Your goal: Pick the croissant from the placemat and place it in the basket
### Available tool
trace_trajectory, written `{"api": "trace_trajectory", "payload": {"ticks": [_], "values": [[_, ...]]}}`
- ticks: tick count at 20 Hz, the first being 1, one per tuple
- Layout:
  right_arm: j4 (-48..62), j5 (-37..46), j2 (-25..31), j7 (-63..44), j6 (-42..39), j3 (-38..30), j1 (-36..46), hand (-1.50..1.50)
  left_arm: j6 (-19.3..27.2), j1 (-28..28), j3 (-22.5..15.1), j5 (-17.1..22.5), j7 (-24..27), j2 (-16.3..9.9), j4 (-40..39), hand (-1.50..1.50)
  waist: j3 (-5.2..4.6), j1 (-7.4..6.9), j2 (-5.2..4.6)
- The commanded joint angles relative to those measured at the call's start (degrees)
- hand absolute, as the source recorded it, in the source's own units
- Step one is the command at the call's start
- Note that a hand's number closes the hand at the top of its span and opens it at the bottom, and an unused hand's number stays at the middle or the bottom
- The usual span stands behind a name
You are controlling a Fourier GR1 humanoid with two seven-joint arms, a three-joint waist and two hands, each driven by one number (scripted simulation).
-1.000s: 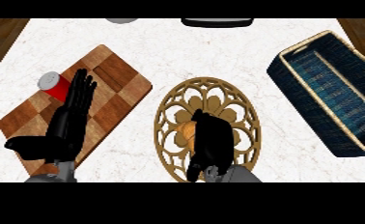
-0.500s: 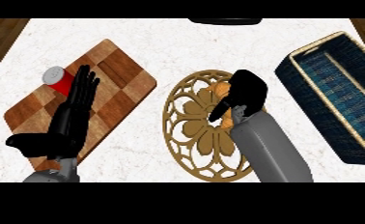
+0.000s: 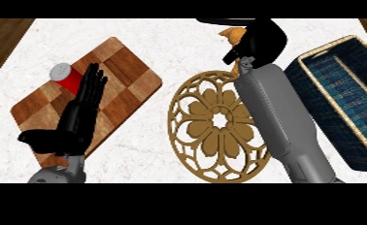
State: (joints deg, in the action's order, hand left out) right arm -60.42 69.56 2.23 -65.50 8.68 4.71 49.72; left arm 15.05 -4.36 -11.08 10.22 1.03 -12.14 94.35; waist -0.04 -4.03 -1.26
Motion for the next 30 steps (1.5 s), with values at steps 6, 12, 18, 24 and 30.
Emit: {"api": "trace_trajectory", "payload": {"ticks": [6, 12, 18, 24, 30], "values": [[4.2, 12.0, -2.2, -14.5, 12.0, -3.1, 16.3, 1.5, 0.1, 0.9, -0.6, -0.3, -0.2, 0.8, 0.3, 0.0, -0.06, 0.16, 0.75], [8.8, 16.0, -2.2, -17.4, 12.3, -8.7, 21.0, 1.5, 0.4, 1.9, -1.0, -1.5, 1.0, 1.0, -0.8, 0.0, -0.06, 0.93, 0.64], [9.5, 21.6, -2.1, -19.3, 3.4, -13.2, 21.9, 1.5, 0.5, 1.3, 1.6, -0.8, 0.6, 0.2, -1.1, 0.0, -0.05, 3.27, 1.3], [7.9, 25.4, -1.9, -18.5, -1.8, -17.0, 21.4, 1.5, 2.3, 2.7, 1.0, -2.2, 1.8, 1.8, -1.4, 0.0, -0.01, 4.05, 1.58], [-1.3, 26.9, -2.1, -14.8, -2.5, -19.9, 15.6, 1.5, -0.2, 2.3, 4.3, 0.4, -1.2, -1.3, 0.8, 0.0, 0.04, 4.75, 1.81]]}}
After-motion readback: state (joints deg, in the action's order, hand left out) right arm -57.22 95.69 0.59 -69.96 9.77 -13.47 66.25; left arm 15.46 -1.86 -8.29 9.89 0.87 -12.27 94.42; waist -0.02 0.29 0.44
